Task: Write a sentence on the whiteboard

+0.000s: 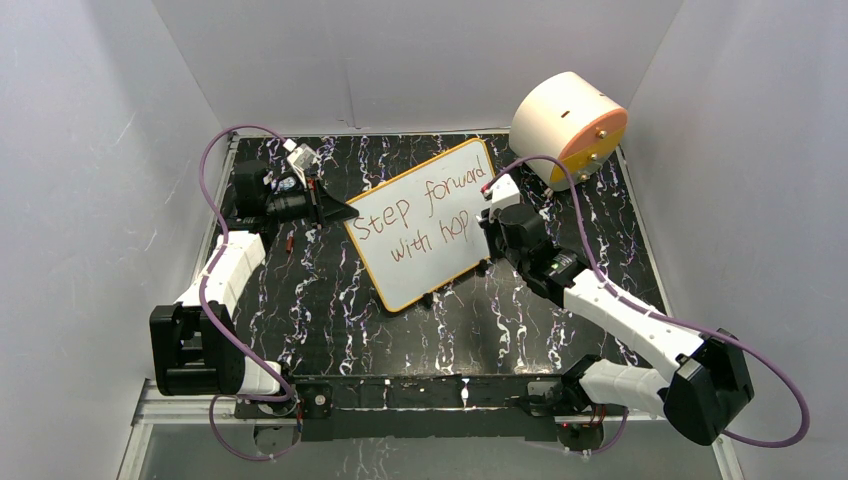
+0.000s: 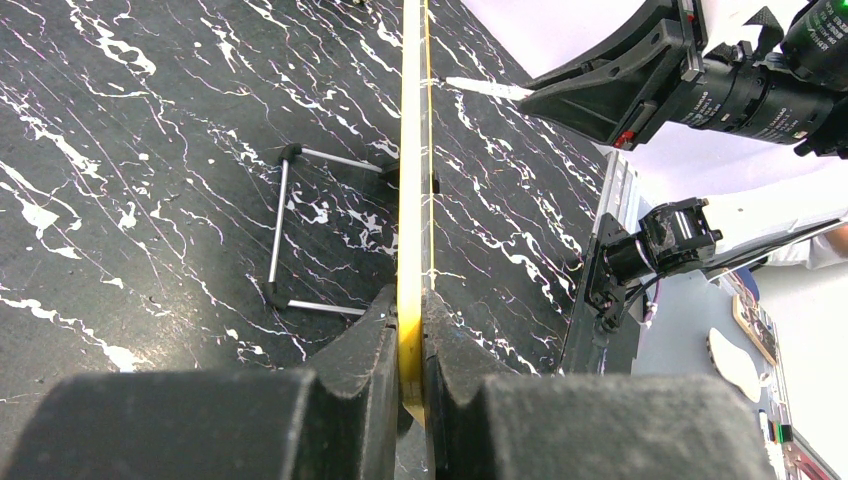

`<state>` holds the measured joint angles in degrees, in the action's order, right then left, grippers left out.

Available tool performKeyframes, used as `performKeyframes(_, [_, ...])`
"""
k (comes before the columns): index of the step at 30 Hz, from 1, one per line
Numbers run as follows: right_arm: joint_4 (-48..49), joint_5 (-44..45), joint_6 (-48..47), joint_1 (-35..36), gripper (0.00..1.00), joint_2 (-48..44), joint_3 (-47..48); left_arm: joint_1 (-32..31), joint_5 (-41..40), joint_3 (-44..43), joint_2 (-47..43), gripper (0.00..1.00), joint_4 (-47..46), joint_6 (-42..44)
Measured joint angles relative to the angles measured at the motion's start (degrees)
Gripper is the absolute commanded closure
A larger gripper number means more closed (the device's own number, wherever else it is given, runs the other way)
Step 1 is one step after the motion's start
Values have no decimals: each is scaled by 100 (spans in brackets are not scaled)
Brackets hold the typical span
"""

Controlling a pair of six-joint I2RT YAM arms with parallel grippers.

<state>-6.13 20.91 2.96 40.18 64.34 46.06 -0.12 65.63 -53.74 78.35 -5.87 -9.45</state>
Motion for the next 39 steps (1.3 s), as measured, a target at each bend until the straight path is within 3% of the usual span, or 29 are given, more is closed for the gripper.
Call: performKeyframes(39, [262, 39, -146, -155, 100, 273, 0, -2, 0, 0, 4, 100, -4, -11])
